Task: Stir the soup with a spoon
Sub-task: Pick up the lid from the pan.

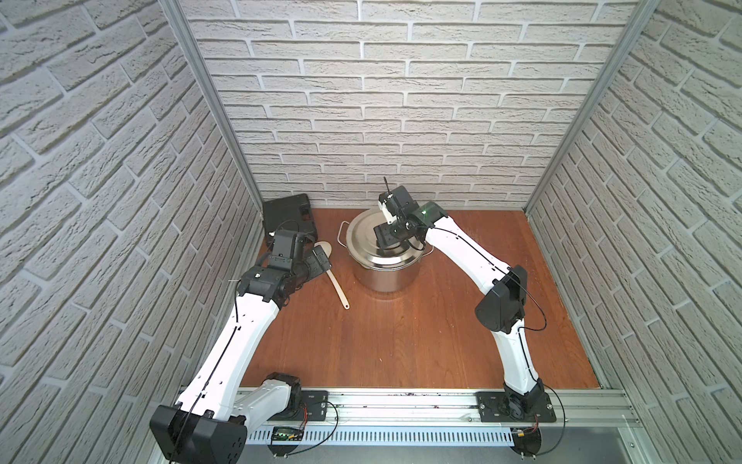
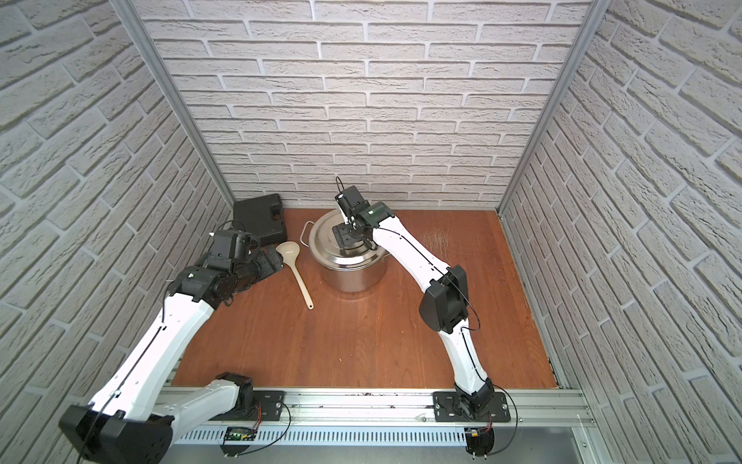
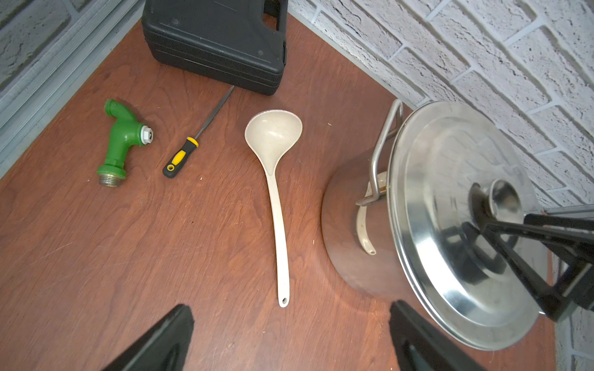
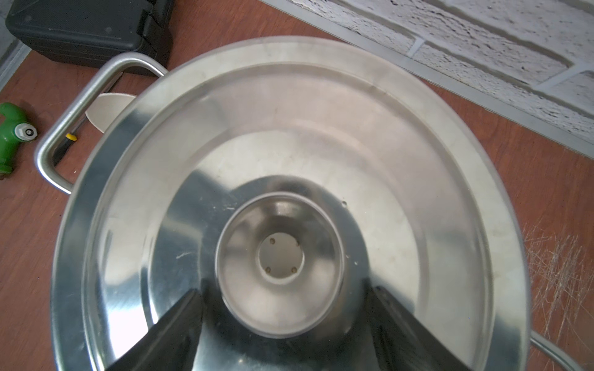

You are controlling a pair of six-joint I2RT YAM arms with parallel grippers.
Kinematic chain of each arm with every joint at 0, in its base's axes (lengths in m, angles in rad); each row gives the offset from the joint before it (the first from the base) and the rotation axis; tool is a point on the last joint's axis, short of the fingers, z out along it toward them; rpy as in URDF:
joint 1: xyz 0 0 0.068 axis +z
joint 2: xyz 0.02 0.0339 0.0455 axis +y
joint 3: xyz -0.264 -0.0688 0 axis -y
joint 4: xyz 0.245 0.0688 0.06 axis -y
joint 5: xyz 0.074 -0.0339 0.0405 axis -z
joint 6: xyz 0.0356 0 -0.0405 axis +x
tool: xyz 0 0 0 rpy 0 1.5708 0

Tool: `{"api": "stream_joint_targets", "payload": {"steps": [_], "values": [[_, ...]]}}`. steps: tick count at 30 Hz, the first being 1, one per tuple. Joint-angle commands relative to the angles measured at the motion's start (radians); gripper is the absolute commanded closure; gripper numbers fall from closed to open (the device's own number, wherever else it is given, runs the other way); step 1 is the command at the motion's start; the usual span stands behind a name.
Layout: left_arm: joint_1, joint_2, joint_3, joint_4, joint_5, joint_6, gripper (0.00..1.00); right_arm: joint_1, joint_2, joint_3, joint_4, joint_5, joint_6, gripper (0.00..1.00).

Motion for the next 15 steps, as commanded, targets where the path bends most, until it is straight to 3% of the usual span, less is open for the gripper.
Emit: {"api": "stream_joint_targets", "payload": {"steps": [1,9,15], "values": [[0.008,0.001,0.012,0.021,0.0,0.002,0.02,0.003,0.023,0.033,0.025,0.001,0.003,0.2],[0.009,-0.005,0.003,0.014,-0.014,-0.001,0.02,0.004,0.051,0.064,0.033,-0.018,-0.002,0.39],[0.011,-0.009,-0.008,0.014,-0.024,-0.015,0.02,0.004,0.038,0.069,0.052,-0.045,-0.018,0.68]]}}
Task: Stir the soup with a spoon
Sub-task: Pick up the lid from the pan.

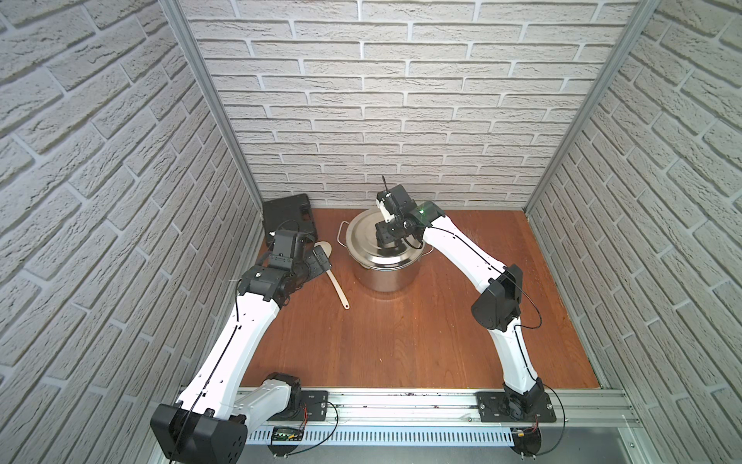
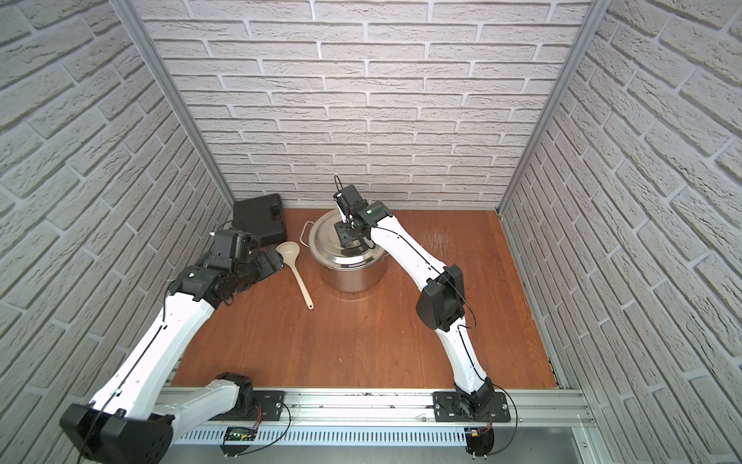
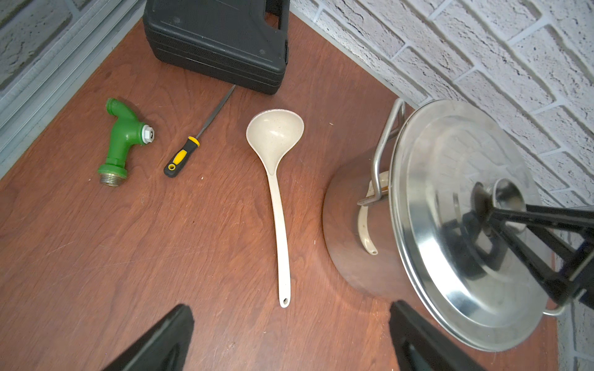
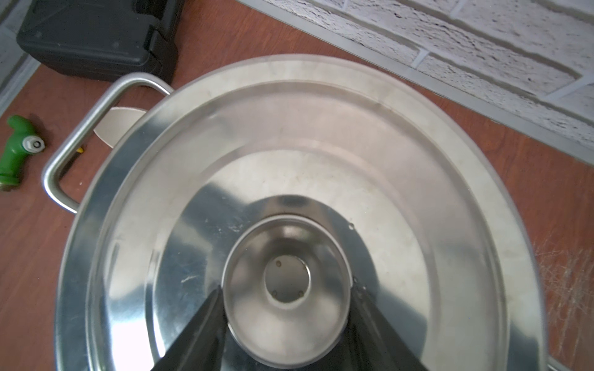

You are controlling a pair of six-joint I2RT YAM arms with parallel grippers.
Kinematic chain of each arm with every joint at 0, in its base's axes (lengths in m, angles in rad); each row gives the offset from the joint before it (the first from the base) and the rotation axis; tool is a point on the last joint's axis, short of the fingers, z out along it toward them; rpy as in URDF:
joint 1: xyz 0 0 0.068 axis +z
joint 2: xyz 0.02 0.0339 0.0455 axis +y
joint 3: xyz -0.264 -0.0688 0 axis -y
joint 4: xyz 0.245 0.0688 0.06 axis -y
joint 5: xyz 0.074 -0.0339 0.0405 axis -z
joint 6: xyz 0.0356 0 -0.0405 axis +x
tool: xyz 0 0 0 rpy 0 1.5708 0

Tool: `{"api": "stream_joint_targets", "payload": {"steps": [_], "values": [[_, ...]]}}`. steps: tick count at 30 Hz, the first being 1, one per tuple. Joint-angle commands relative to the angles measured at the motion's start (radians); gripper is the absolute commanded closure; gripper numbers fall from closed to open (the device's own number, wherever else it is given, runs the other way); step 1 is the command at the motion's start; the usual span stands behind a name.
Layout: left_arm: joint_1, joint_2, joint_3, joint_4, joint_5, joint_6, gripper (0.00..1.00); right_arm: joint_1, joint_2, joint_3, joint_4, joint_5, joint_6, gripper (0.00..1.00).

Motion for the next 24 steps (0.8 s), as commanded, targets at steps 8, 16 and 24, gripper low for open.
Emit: {"api": "stream_joint_targets", "payload": {"steps": [8,16,24], "values": [[0.008,-0.005,-0.01,0.022,-0.033,-0.025,0.02,0.014,-0.089,0.023,0.12,-0.062,-0.045,0.97],[0.008,-0.002,-0.018,0.034,-0.036,-0.035,0.02,0.004,-0.176,0.039,0.157,-0.03,-0.049,0.97],[0.006,-0.005,-0.048,0.041,-0.025,-0.047,0.02,-0.1,-0.279,0.047,0.104,0.002,-0.005,0.97]]}}
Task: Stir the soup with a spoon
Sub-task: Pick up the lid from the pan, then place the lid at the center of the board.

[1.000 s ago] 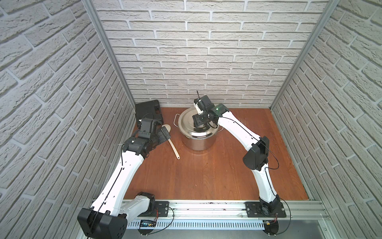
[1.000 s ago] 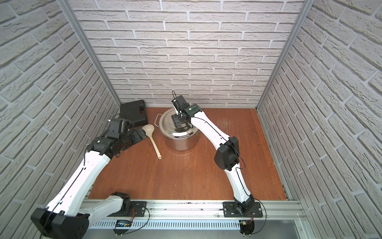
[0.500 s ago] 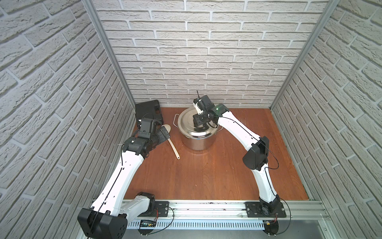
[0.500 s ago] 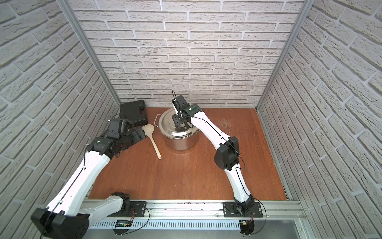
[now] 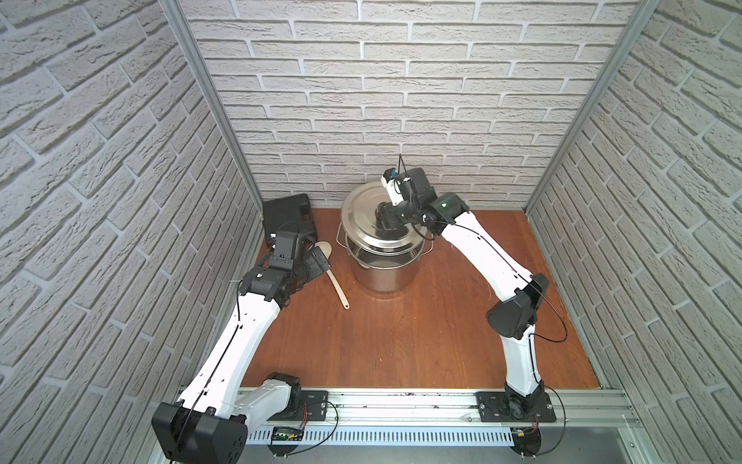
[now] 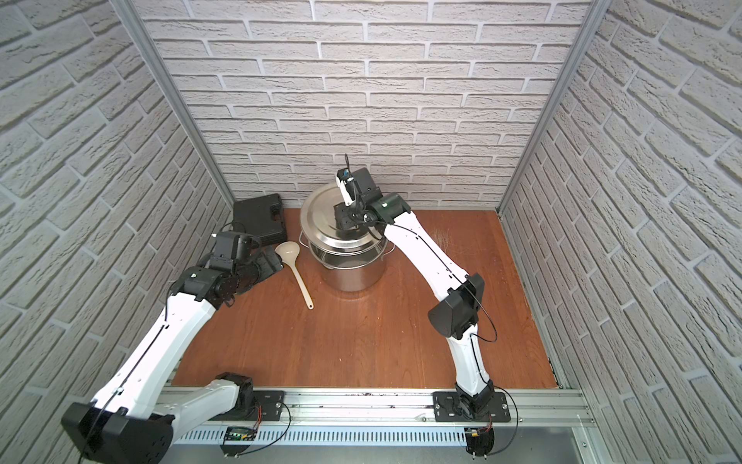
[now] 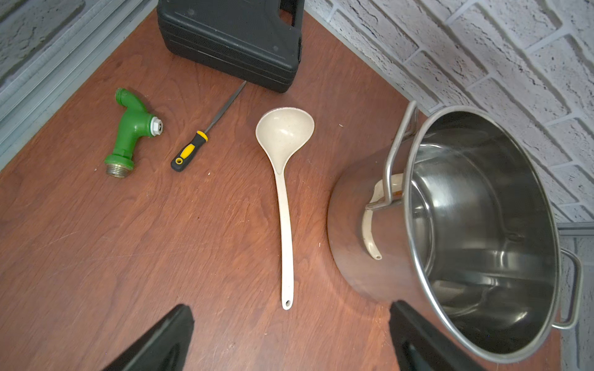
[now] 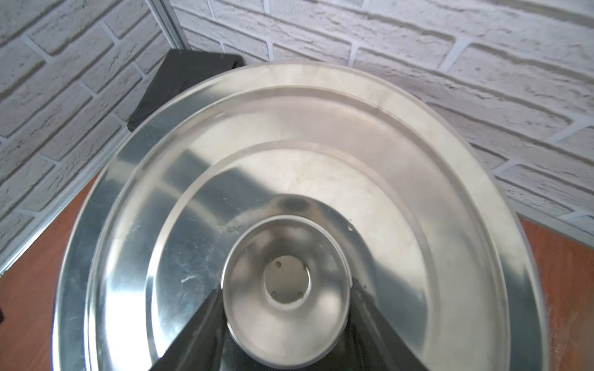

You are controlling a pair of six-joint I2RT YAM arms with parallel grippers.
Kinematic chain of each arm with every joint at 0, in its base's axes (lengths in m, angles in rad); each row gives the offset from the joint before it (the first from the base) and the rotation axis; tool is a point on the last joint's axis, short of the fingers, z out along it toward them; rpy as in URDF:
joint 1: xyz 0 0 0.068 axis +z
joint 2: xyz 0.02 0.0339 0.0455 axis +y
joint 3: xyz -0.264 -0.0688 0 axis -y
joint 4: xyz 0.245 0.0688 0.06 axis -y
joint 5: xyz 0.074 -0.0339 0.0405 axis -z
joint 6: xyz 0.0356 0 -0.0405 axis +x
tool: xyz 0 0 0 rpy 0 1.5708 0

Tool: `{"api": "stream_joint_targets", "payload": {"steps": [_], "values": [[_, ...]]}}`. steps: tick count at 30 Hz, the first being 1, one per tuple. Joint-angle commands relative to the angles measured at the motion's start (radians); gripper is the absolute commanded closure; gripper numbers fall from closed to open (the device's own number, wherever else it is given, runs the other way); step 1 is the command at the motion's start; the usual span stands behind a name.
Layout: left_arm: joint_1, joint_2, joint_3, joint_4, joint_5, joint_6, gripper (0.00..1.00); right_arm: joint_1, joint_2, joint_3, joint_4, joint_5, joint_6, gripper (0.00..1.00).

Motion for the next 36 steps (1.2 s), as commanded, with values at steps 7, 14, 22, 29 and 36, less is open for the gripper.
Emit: {"api": "stream_joint_targets", "payload": {"steps": [7,14,22,29,36], "values": [[0.003,-0.019,-0.077,0.049,0.007,-0.018,0.02,-0.301,-0.34,-0.283,0.103,0.063,0.054,0.97],[0.009,-0.014,-0.142,0.098,0.058,-0.023,0.02,-0.512,-0.502,-0.726,0.263,0.059,0.133,0.97],[0.022,0.023,-0.172,0.131,0.135,-0.002,0.02,-0.591,-0.459,-1.02,0.467,0.076,0.152,0.97],[0.051,0.063,-0.205,0.121,0.218,0.01,0.02,-0.595,-0.317,-1.016,0.53,0.076,0.121,0.97],[0.081,0.081,-0.242,0.126,0.265,0.004,0.02,-0.595,-0.214,-0.998,0.566,0.071,0.109,0.97]]}}
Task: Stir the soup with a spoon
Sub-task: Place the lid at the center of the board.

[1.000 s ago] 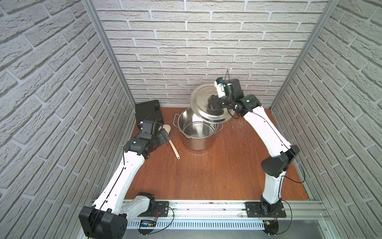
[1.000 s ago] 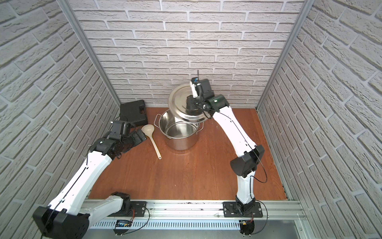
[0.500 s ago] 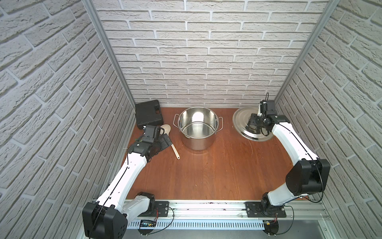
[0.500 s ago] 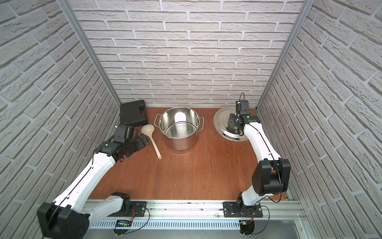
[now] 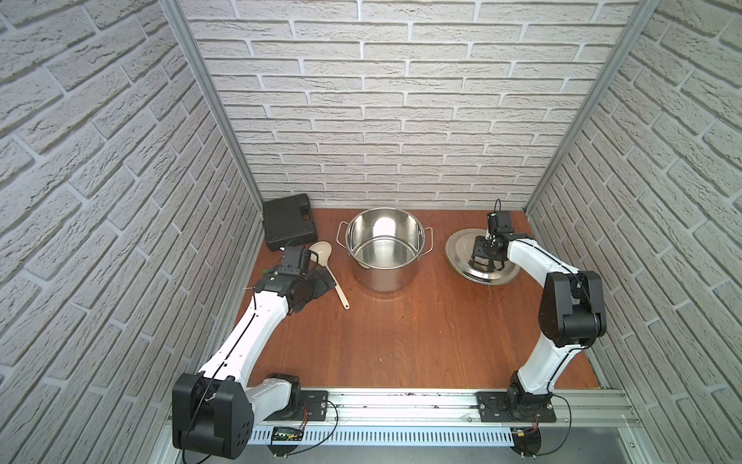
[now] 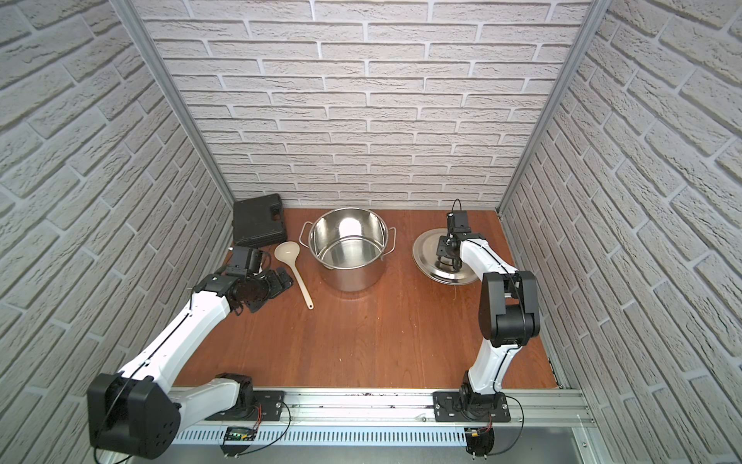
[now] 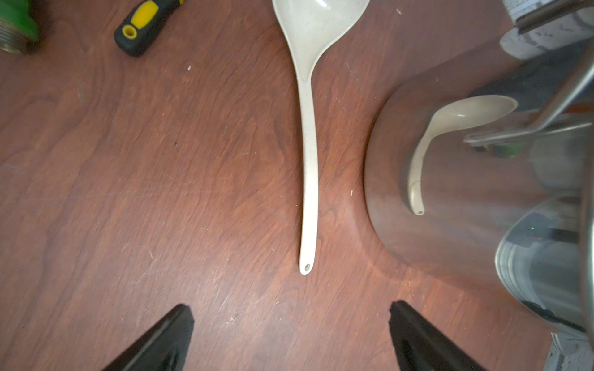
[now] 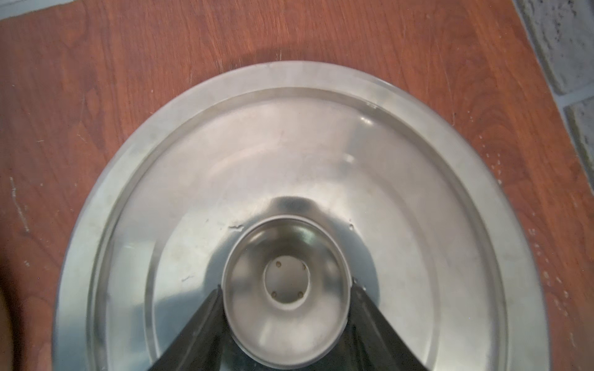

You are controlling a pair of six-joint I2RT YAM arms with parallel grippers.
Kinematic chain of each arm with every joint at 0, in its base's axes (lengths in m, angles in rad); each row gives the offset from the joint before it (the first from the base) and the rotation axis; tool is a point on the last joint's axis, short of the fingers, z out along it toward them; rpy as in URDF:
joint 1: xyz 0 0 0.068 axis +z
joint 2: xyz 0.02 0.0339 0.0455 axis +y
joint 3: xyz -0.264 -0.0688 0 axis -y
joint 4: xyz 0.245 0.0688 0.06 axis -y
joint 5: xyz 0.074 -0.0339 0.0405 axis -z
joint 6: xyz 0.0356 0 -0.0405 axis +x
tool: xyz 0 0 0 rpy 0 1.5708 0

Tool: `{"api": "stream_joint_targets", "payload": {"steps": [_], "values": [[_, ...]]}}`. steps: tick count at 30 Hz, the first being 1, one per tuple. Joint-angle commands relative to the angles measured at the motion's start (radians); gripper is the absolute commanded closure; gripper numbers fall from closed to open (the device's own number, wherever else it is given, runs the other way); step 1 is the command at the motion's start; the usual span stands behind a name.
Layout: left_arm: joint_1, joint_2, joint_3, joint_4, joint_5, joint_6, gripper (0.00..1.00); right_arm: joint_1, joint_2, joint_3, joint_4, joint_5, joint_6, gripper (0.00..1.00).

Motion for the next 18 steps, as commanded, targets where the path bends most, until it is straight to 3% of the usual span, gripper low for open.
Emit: {"api": "stream_joint_targets", "payload": {"steps": [1,14,18], "values": [[0.015,0.011,-0.016,0.022,0.032,0.013,0.02,-0.002,0.015,0.034,0.092,0.003,-0.012,0.97],[0.02,0.13,0.004,0.024,-0.038,0.051,0.05,0.0,0.054,-0.01,0.087,-0.017,0.002,0.97],[0.021,0.162,0.004,0.048,-0.042,0.05,0.06,-0.002,0.076,0.02,0.036,-0.025,0.009,0.9]]}}
